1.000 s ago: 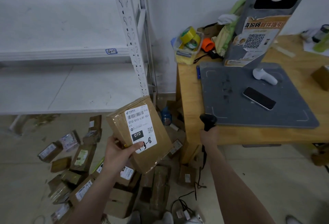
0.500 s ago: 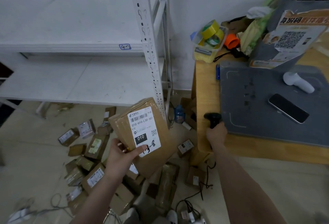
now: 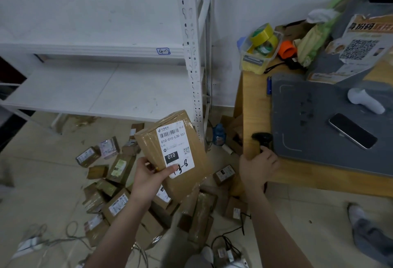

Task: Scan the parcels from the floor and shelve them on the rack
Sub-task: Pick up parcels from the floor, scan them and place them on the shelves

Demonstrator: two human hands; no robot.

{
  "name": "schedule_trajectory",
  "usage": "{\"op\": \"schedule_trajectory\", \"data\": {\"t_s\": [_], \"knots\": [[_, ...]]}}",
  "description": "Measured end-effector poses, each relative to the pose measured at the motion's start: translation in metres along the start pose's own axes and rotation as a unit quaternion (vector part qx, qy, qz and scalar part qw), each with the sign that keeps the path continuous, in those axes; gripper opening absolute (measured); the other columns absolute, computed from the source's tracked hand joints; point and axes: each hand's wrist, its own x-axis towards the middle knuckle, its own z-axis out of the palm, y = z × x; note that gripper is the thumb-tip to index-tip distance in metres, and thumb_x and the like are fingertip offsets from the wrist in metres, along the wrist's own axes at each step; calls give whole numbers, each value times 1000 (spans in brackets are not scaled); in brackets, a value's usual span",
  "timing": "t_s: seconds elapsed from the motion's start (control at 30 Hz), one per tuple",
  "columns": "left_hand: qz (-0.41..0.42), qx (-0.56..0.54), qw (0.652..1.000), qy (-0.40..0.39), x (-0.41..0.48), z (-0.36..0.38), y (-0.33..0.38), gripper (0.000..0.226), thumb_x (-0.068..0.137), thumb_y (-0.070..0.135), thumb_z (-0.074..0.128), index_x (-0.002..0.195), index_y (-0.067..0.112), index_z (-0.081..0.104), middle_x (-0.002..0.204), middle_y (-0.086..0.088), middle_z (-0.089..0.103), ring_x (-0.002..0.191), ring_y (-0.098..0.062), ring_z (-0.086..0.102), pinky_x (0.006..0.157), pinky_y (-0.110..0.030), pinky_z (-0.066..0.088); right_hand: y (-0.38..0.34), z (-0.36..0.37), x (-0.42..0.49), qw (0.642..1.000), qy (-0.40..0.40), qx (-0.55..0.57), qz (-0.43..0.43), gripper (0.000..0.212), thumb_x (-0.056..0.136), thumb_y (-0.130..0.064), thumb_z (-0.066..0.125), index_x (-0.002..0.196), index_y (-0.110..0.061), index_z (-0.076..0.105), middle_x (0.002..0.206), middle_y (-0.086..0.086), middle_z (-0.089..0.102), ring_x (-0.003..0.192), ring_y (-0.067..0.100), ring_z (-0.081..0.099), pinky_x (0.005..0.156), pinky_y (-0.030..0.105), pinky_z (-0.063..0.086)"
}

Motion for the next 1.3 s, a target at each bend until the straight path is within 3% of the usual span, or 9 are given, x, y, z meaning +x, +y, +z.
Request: {"op": "schedule_trajectory", "data": {"t_s": [0.1,0.23,0.4,0.53,0.67,0.73,0.83,1.17,1.3], "knots": [[5,-9,1000,6,1,-23,-2,102,38,44,95,125,16,52,117,-2,70,106,-26,70,90,-55,57,-18,2,-43,994,-73,73,-42,42,84,-16,71,123,-6,59,129,15,55,120,31,49,94,37,41],[-10,-34,999,7,-1,-64,-13,93,48,34,100,126,14,53,116,-3,71,105,-26,70,88,-51,59,-46,13,-102,939,-295,173,-49,28,97,-25,61,123,-16,61,116,-4,61,105,11,56,85,22,42],[-18,-67,997,25,-17,-142,-37,59,68,10,90,116,17,56,110,-3,73,98,-23,72,78,-41,60,-79,43,-177,848,-498,179,6,50,96,-55,51,137,-26,51,123,-9,48,121,19,50,110,48,41],[-38,-90,993,65,-36,-230,-62,90,46,32,97,122,15,50,116,-5,71,100,-26,72,73,-39,58,-109,67,-248,821,-547,163,-25,50,95,-54,53,137,-25,52,126,-6,54,117,18,52,108,44,45],[-46,-118,987,97,-62,-323,-88,82,51,29,95,119,13,50,112,-10,73,91,-27,74,71,-40,60,-139,81,-335,779,-607,144,-61,12,101,-40,49,110,-33,52,98,-19,54,93,6,57,69,13,54],[-43,-146,982,113,-74,-369,-104,76,63,18,94,124,9,50,110,-11,75,85,-24,75,65,-35,59,-153,92,-381,771,-614,138,-95,7,100,-43,49,102,-38,53,99,-19,58,92,0,57,81,21,53],[-36,-175,974,138,-88,-430,-125,75,67,19,92,129,9,51,109,-8,75,87,-23,75,66,-32,58,-173,111,-448,760,-621,143,-125,23,96,-51,50,112,-35,57,103,-18,62,99,4,60,97,35,50],[-16,-224,950,215,-107,-546,-153,53,82,12,82,128,11,57,105,-7,77,78,-15,74,62,-27,57,-221,158,-562,721,-651,112,-207,79,61,-91,49,118,-38,61,120,-8,68,113,14,63,103,45,50],[-3,-237,944,229,-95,-563,-144,54,82,12,81,130,11,57,106,-7,76,78,-14,74,62,-26,57,-252,163,-573,710,-658,103,-228,48,80,-74,46,108,-38,61,108,-12,70,105,11,65,96,35,52]]}}
